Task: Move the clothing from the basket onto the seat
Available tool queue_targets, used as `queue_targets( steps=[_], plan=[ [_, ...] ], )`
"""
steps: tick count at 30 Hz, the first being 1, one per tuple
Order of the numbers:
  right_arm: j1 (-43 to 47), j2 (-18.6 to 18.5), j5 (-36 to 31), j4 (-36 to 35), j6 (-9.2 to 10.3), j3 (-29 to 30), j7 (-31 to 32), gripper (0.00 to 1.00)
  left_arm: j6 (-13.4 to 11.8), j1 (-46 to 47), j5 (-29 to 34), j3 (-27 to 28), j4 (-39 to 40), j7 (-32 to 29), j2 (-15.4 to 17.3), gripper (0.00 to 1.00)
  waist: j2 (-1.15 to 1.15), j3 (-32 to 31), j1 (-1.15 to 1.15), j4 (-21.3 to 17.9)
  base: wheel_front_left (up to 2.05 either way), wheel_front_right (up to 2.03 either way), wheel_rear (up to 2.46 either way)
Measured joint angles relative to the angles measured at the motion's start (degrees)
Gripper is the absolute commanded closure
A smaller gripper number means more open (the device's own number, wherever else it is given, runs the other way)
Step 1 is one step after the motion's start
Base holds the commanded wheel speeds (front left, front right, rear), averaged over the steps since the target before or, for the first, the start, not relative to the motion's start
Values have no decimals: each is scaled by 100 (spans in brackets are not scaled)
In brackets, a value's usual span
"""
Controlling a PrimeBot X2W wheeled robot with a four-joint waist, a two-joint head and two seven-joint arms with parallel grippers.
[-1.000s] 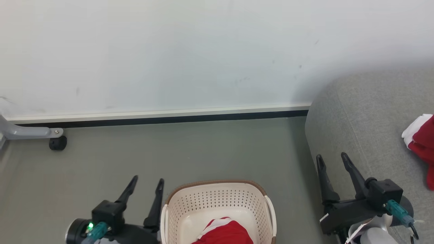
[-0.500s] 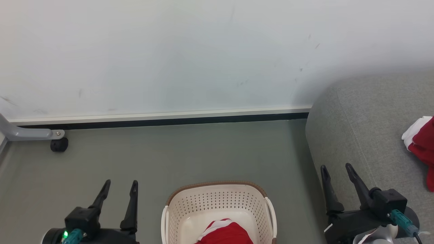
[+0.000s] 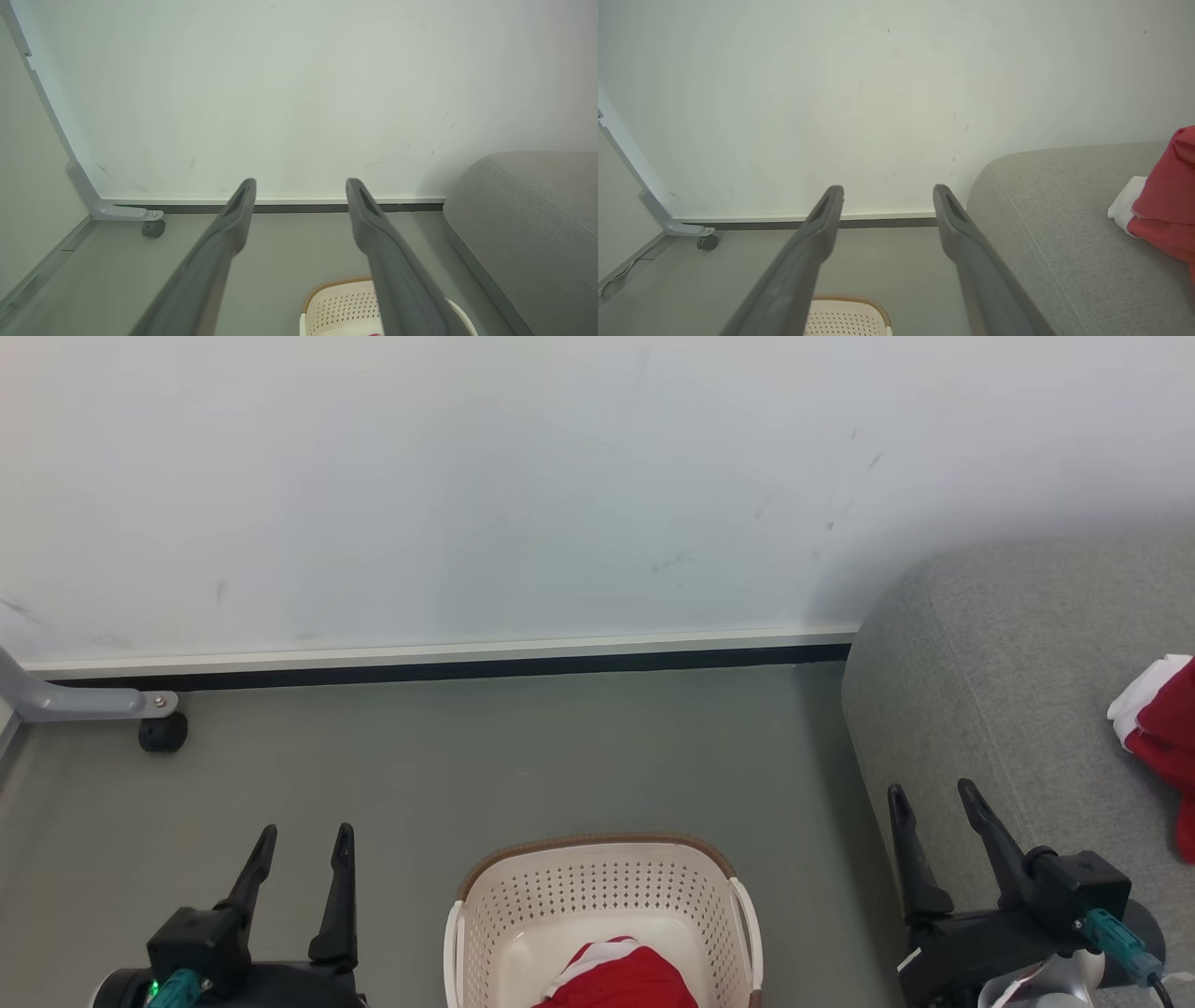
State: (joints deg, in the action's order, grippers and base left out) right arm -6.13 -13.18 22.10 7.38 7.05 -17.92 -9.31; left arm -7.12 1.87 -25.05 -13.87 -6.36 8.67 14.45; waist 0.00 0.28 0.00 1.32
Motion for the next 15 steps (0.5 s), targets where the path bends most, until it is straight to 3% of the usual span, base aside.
queue_targets(
  steps=[15],
  plan=[
    [87,13,-96,-224,2,111,222,0,0,-9,98,172,49,-53,-126,0,0,21,0,-10,0,0,0]
  ],
)
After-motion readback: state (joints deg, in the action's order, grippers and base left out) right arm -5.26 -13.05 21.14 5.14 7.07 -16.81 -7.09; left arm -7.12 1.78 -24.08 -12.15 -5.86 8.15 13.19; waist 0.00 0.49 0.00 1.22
